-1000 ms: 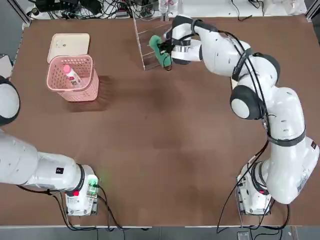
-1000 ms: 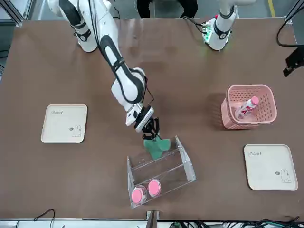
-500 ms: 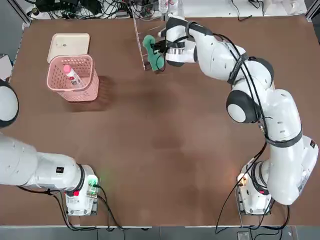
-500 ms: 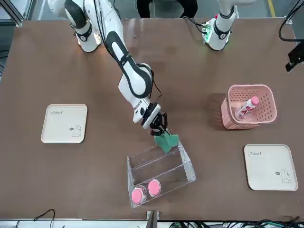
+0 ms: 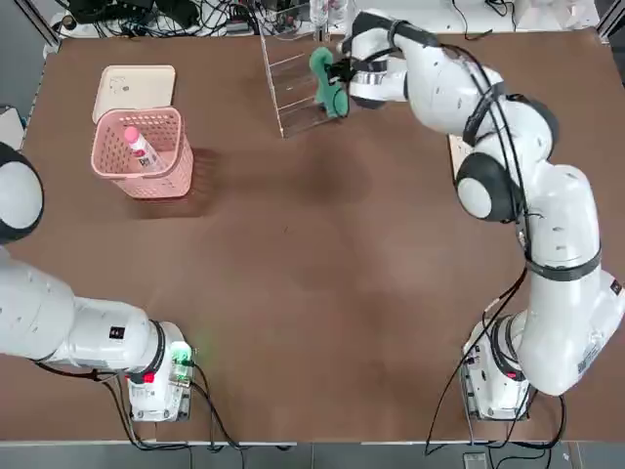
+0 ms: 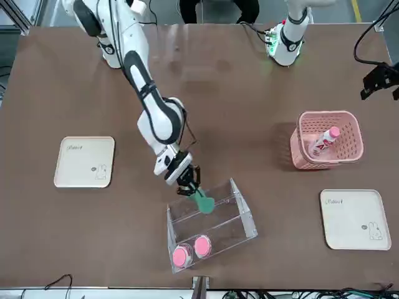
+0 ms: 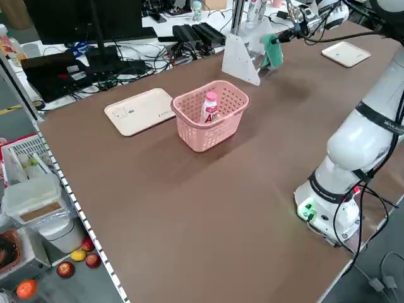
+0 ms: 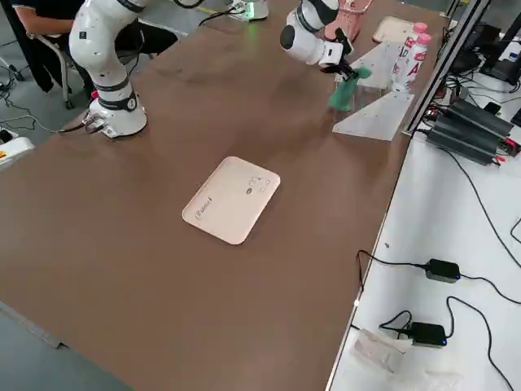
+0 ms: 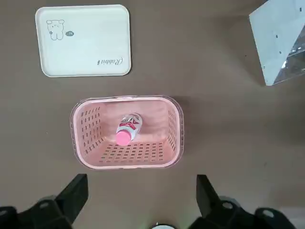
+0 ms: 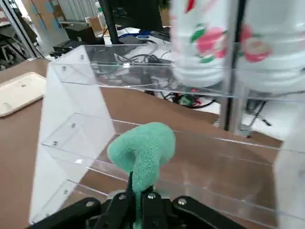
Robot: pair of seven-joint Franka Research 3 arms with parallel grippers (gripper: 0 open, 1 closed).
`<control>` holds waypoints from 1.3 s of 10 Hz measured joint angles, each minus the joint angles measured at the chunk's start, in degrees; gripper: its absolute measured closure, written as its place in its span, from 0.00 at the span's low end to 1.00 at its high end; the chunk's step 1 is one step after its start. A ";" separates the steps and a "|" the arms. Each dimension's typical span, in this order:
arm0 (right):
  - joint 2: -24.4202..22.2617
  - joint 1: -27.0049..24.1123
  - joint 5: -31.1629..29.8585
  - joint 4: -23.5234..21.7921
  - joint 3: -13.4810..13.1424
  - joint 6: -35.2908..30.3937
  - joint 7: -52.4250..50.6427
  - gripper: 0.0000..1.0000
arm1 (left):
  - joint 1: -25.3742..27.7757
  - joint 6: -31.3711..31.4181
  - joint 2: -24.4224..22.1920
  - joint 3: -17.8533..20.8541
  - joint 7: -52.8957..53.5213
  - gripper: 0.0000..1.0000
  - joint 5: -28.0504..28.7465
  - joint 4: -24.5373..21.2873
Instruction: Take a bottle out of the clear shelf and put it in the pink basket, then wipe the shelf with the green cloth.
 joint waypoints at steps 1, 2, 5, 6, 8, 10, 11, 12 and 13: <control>-2.98 -1.80 -1.04 -3.33 0.02 -0.49 -0.04 0.94 | -0.22 0.00 0.05 -0.19 0.00 0.00 0.00 0.02; -6.40 -3.16 -1.19 -6.63 0.07 -0.96 -0.12 0.94 | -0.38 0.00 -0.06 -0.63 0.00 0.00 0.00 0.07; -17.01 -4.29 -0.99 -14.88 0.34 -1.34 8.03 0.94 | 0.23 -4.88 -0.42 -1.02 -0.01 0.00 0.07 0.30; -20.29 -4.19 -1.00 -17.16 0.58 -1.28 13.34 0.94 | 1.35 -5.78 -0.43 -0.86 0.13 0.00 0.07 0.31; -25.52 -3.98 -0.96 -21.30 1.39 -0.19 24.32 0.94 | 1.87 -5.94 -0.43 -1.10 0.29 0.00 0.07 0.31; -27.82 -3.75 -1.01 -23.40 3.39 4.19 29.81 0.94 | 1.27 -5.92 -0.43 -2.73 -0.17 0.00 0.07 0.39; -28.00 -3.69 -1.69 -23.60 3.62 4.24 29.88 0.94 | 1.12 -5.92 -0.43 -2.97 -0.31 0.00 0.10 0.41; -28.03 -4.23 -4.67 -23.91 3.43 2.29 28.04 0.94 | 1.32 -5.92 -0.43 -2.83 -0.31 0.00 0.12 0.41; -28.05 -6.04 -9.59 -24.43 3.03 -1.80 24.21 0.94 | 1.73 -5.92 -0.43 -2.56 -0.30 0.00 0.12 0.42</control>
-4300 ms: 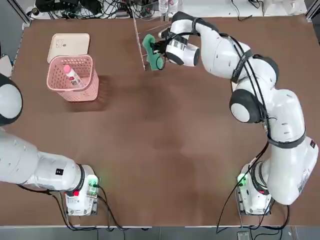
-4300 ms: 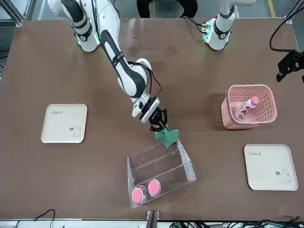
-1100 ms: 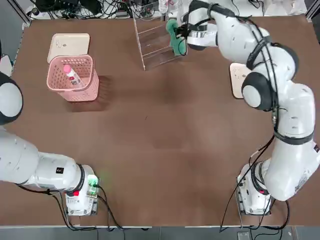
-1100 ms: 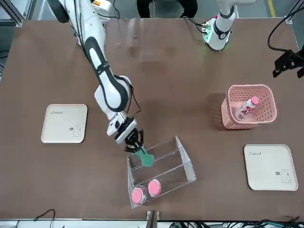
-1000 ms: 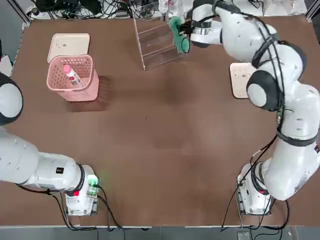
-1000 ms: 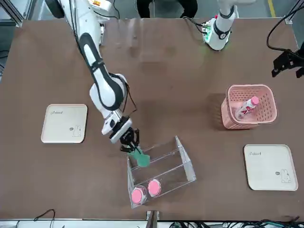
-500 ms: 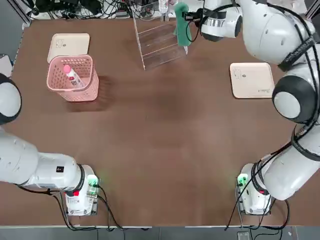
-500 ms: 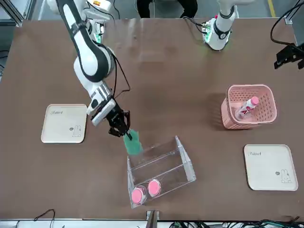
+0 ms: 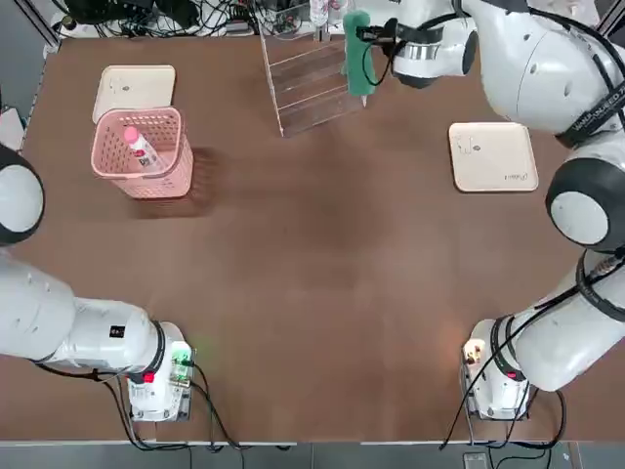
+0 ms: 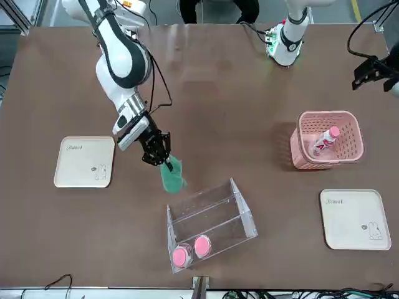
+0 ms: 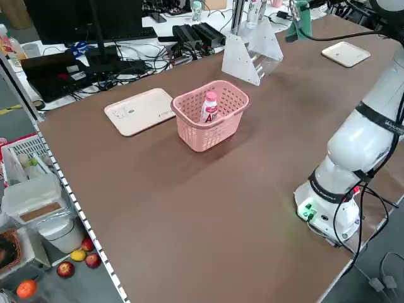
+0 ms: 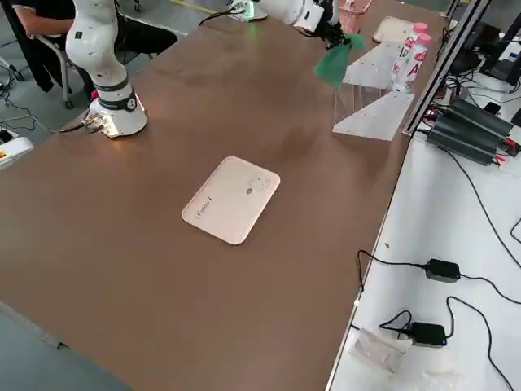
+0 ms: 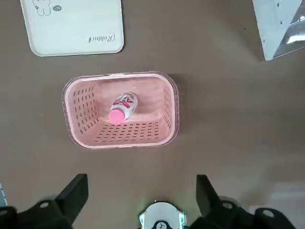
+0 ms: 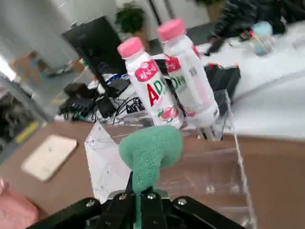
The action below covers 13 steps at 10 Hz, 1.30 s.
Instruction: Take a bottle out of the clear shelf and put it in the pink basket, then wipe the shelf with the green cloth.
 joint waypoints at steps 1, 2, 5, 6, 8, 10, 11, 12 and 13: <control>-0.02 -3.06 -5.18 -0.70 -0.35 -4.84 -4.72 0.94 | 0.36 0.00 0.00 0.09 0.06 0.00 0.00 0.02; -0.04 -6.66 -11.91 -1.51 -0.83 -10.68 -8.38 0.94 | 0.29 0.00 0.00 -0.01 0.07 0.00 0.00 0.04; -0.48 -14.68 -35.62 -1.74 -4.83 -28.45 -9.00 0.94 | -0.30 2.48 0.00 -2.07 0.05 0.00 0.21 0.07; -1.32 -16.62 -43.52 -1.21 -5.22 -31.56 -5.56 0.94 | -0.30 6.19 0.01 -2.45 -0.02 0.00 0.33 0.08; -4.70 -18.89 -61.07 1.04 -5.82 -39.77 12.42 0.94 | 0.26 8.13 0.01 -2.31 0.03 0.00 0.33 0.12; -9.19 -19.98 -66.98 1.14 -7.54 -46.57 31.63 0.93 | 0.58 8.33 0.82 -2.16 0.28 0.00 0.34 -0.20; -10.57 -22.01 -67.52 0.25 -8.11 -49.72 39.22 0.93 | 0.40 8.50 2.34 -2.30 0.26 0.00 0.34 -0.36; -11.07 -24.86 -67.70 -0.54 -8.33 -53.21 44.40 0.93 | 0.33 8.89 3.62 -2.44 0.22 0.00 0.33 -0.36; -11.08 -28.11 -67.69 -0.98 -8.47 -56.67 47.65 0.93 | 0.39 9.04 4.12 -2.45 0.23 0.00 0.33 -0.34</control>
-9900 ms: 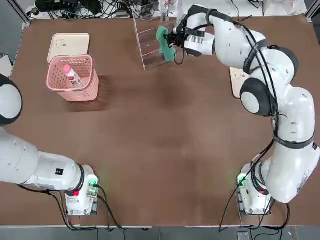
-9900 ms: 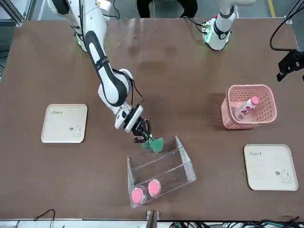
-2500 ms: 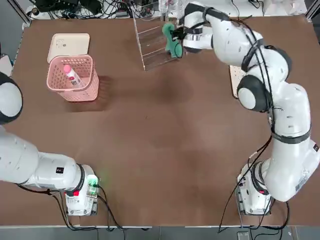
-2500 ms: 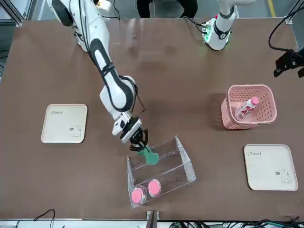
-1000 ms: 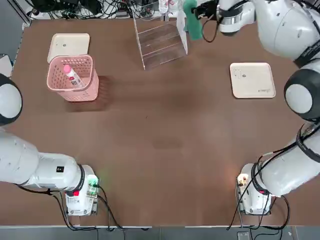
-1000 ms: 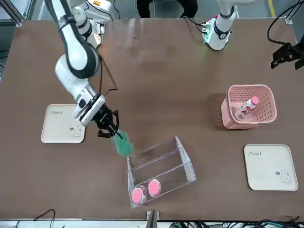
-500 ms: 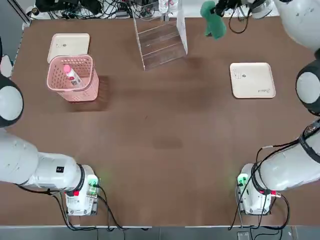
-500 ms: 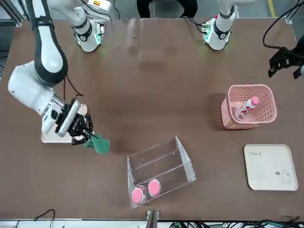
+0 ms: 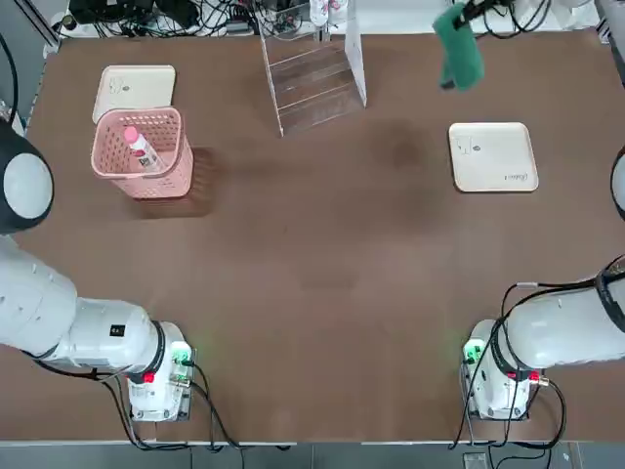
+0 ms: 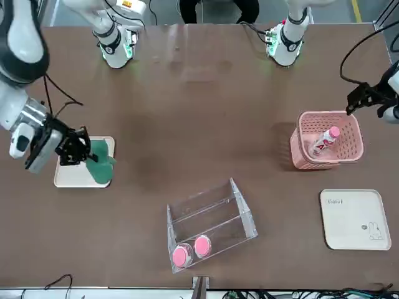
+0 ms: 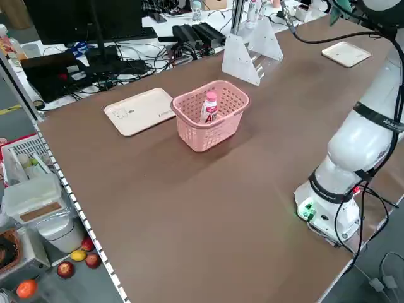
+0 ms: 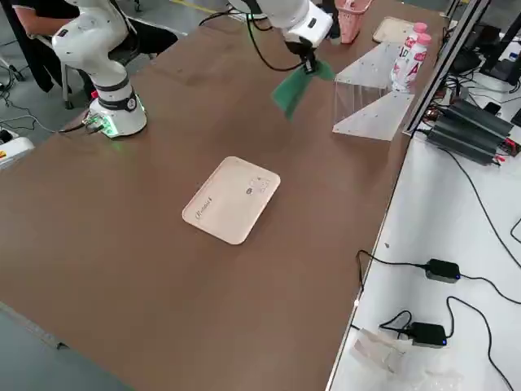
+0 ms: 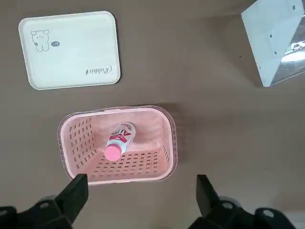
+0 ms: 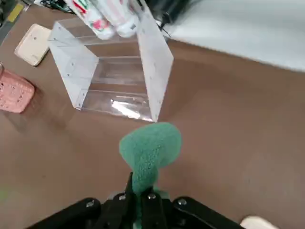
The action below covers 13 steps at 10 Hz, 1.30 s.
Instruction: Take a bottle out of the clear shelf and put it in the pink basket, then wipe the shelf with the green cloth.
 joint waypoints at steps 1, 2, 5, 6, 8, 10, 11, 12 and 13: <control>0.00 -3.13 0.08 -0.38 -0.08 -2.96 3.15 0.93 | 0.10 0.00 -0.02 0.03 0.07 0.00 0.00 0.12; 0.01 -5.74 0.47 -0.52 -0.10 -5.52 5.67 0.93 | 0.15 0.00 -0.07 0.06 0.11 0.00 0.00 0.35; 0.31 -12.52 3.26 -1.18 -0.13 -14.18 8.60 0.93 | 0.18 0.54 -0.09 0.12 0.16 0.00 0.00 0.53; 1.03 -15.18 4.92 -1.94 -0.15 -17.09 8.58 0.93 | 0.08 1.01 -0.09 0.08 0.35 0.00 0.00 0.53; 3.40 -18.76 7.27 -3.98 -0.16 -19.67 5.48 0.93 | -0.10 1.36 -0.09 0.02 0.45 0.00 0.00 0.53; 4.64 -19.06 7.84 -4.18 0.04 -19.82 4.31 0.93 | 0.11 1.38 -0.09 0.06 0.45 0.00 0.00 0.53; 4.60 -19.09 7.85 -4.17 0.06 -19.82 4.31 0.93 | 0.11 1.38 -0.09 0.06 0.45 0.00 0.00 0.53; 4.70 -19.44 7.85 -4.20 0.05 -20.56 4.14 0.93 | -0.01 1.40 -0.09 0.04 0.45 0.00 0.00 0.53; 5.24 -20.58 7.84 -4.38 0.01 -22.08 2.69 0.93 | -0.16 1.42 -0.09 -0.04 0.46 0.00 0.00 0.53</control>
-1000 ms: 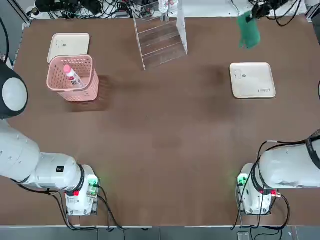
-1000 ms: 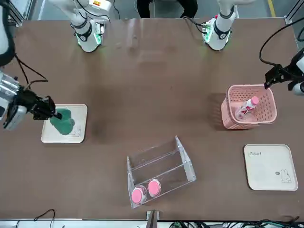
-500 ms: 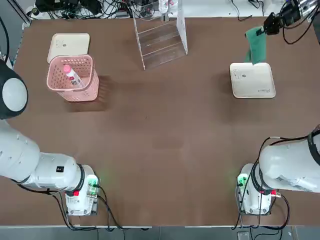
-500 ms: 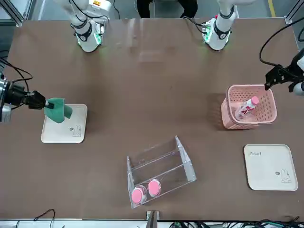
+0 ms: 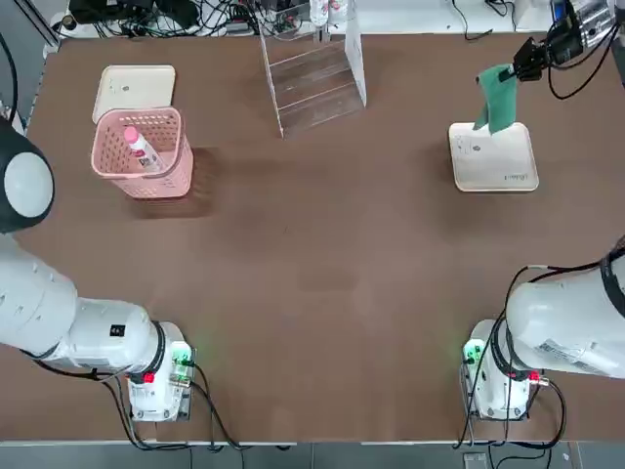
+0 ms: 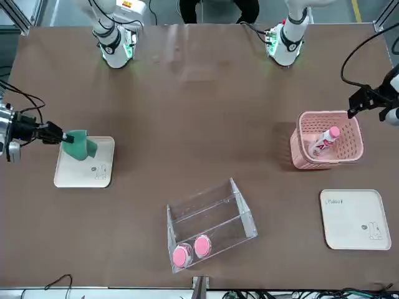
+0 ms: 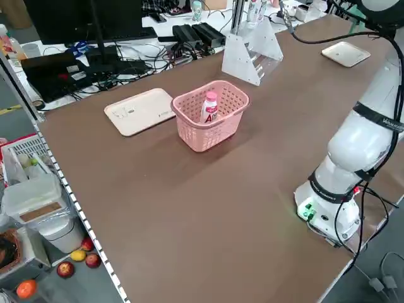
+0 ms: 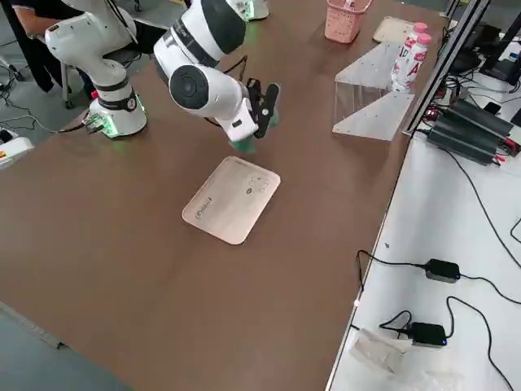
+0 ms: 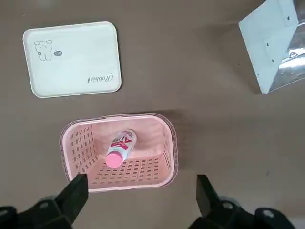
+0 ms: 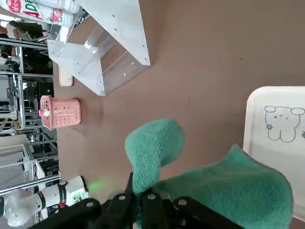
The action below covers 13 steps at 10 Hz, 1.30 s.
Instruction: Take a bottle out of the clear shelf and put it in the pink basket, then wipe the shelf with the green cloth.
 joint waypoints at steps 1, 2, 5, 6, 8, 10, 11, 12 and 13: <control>1.24 -1.99 -0.01 -0.34 -0.03 -1.60 -3.06 0.93 | -0.10 0.04 0.00 -0.04 0.00 0.00 0.00 0.01; 3.07 -4.34 -0.01 -0.72 -0.09 -2.90 -6.79 0.93 | -0.09 0.06 0.00 -0.04 0.00 0.00 0.00 0.01; 8.52 -9.89 -0.01 -1.50 -0.07 -3.88 -15.64 0.93 | -0.37 0.19 0.00 -0.08 0.05 0.00 0.00 0.02; 10.09 -11.40 -0.01 -1.82 -0.02 -3.98 -17.88 0.93 | -0.25 0.21 0.00 -0.06 0.05 0.00 0.00 0.02; 12.92 -14.29 -0.57 -1.73 -0.01 -3.73 -24.16 0.93 | -0.20 0.27 0.00 -0.05 0.05 0.00 0.00 0.02; 14.78 -16.64 -4.07 -0.72 0.02 0.07 -29.69 0.93 | -0.19 0.27 0.00 -0.05 0.05 0.00 0.00 0.02; 15.63 -17.63 -4.79 -0.38 0.04 2.50 -32.76 0.93 | -0.13 0.27 0.00 -0.02 0.05 0.00 0.00 0.02; 16.62 -18.27 -4.91 -0.27 0.07 5.36 -35.96 0.93 | -0.05 0.28 0.00 -0.01 0.05 0.00 0.00 0.02; 17.59 -18.51 -4.96 -0.19 0.10 8.37 -38.84 0.93 | 0.04 0.28 0.00 0.00 0.05 0.00 0.00 0.02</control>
